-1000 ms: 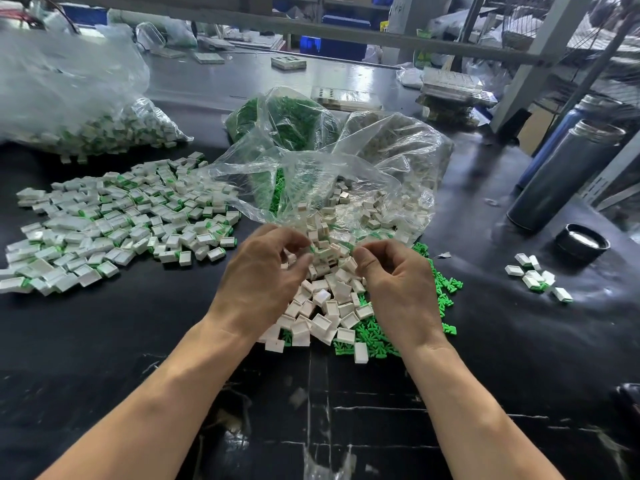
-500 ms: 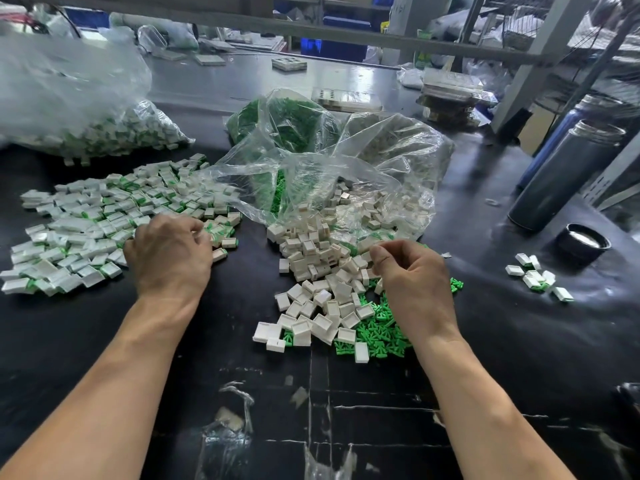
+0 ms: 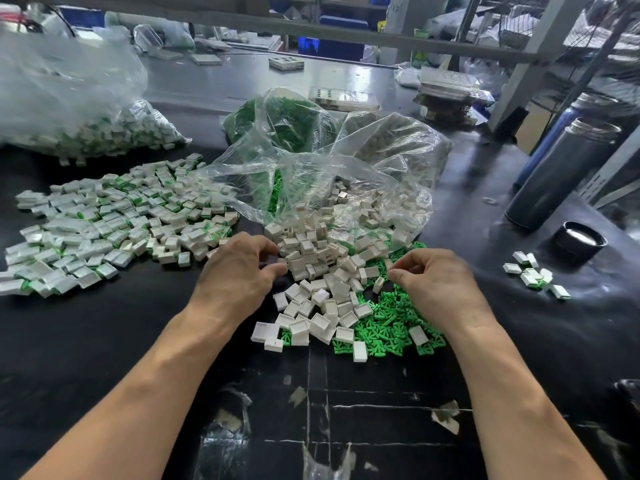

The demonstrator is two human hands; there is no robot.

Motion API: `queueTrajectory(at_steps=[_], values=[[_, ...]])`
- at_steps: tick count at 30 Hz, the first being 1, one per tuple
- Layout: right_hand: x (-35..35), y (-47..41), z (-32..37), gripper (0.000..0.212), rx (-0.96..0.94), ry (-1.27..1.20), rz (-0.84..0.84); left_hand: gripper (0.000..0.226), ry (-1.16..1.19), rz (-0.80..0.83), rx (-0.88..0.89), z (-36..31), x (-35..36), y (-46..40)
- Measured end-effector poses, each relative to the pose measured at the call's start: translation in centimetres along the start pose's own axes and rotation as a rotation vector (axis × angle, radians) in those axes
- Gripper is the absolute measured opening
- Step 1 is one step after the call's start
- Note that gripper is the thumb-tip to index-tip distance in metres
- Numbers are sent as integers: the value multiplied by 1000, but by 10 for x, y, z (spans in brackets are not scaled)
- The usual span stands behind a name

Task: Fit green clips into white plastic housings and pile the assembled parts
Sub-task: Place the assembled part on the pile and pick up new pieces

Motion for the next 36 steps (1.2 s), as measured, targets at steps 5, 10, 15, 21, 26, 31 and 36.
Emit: queueTrajectory(at_steps=[5, 10, 15, 21, 26, 31, 36], values=[[-2, 5, 3, 16, 67, 73, 130, 35, -28, 24, -2, 0, 5, 1], [0, 9, 6, 11, 62, 159, 158, 23, -27, 7, 3, -2, 4, 3], [-1, 8, 8, 17, 40, 144, 125, 21, 36, -31, -5, -5, -2, 6], [2, 10, 15, 12, -121, -178, -57, 27, 251, -103, 62, -15, -7, 10], [19, 22, 25, 8, -164, -568, 45, 28, 548, -58, 108, -29, -9, 15], [32, 32, 36, 14, -264, -737, 126, 28, 651, 19, 165, -39, -7, 20], [39, 35, 40, 13, -281, -787, 118, 29, 705, 66, 229, -46, -4, 25]])
Point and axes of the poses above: each hand's wrist, its own y-axis away from the middle knuckle, its own x-axis out of the palm, z = x × y, the point moved 2 cm from there along -y, towards the middle knuckle, and after that the axes turned 12 degrees about -y, right-handed, at the moved point
